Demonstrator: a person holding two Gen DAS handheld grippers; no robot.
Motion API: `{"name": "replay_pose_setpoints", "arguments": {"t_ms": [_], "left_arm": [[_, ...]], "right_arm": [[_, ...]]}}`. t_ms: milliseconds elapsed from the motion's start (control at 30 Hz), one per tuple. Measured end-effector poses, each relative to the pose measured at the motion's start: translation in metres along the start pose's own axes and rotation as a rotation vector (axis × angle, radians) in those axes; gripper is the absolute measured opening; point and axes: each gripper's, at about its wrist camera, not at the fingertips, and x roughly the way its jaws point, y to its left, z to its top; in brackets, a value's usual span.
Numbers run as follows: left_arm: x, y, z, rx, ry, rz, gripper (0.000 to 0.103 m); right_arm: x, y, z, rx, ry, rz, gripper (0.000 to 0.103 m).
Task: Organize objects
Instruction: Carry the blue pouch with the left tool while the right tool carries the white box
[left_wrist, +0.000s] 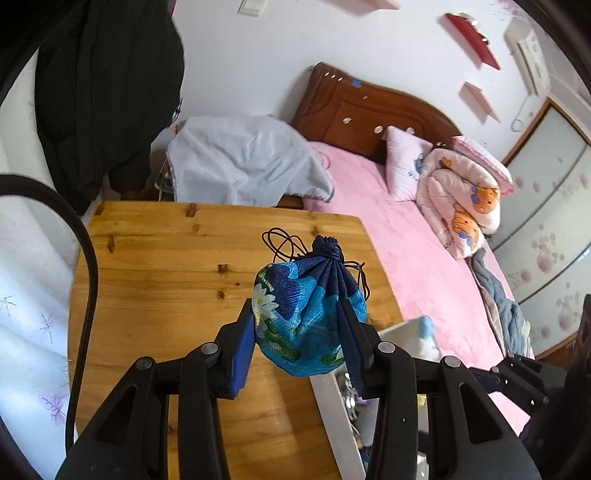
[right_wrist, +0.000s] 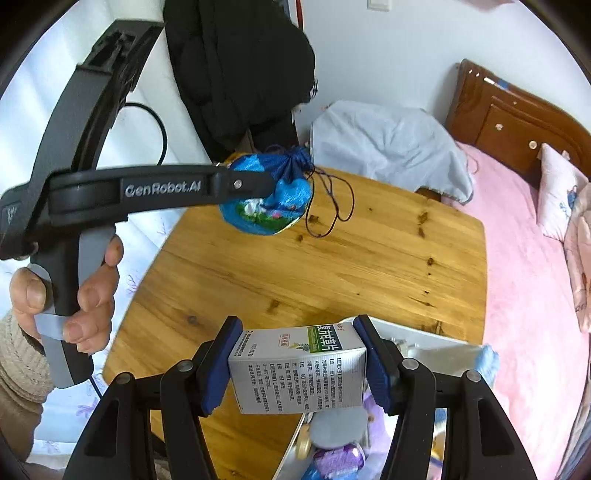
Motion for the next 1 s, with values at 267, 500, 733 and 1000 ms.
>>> {"name": "replay_pose_setpoints", "arguments": {"t_ms": [267, 500, 733, 1000], "left_arm": [[-0.044, -0.034, -0.018, 0.082, -0.038, -0.065, 0.046], [-0.054, -0.08, -0.039, 0.196, -0.044, -0.108, 0.046], [-0.032, -0.127, -0.057, 0.311, -0.001, -0.097, 0.046], [0.008, -0.172, -0.086, 0.423, 0.061, -0.042, 0.046]], "right_arm": [[-0.049, -0.006, -0.032, 0.037, -0.078, -0.019, 0.063], [-0.073, -0.033, -0.066, 0.108, -0.121, -0.045, 0.063], [-0.076, -0.062, -0.113, 0.199, -0.11, -0.065, 0.063], [-0.053, -0.09, -0.154, 0.256, -0.06, -0.115, 0.063]]}}
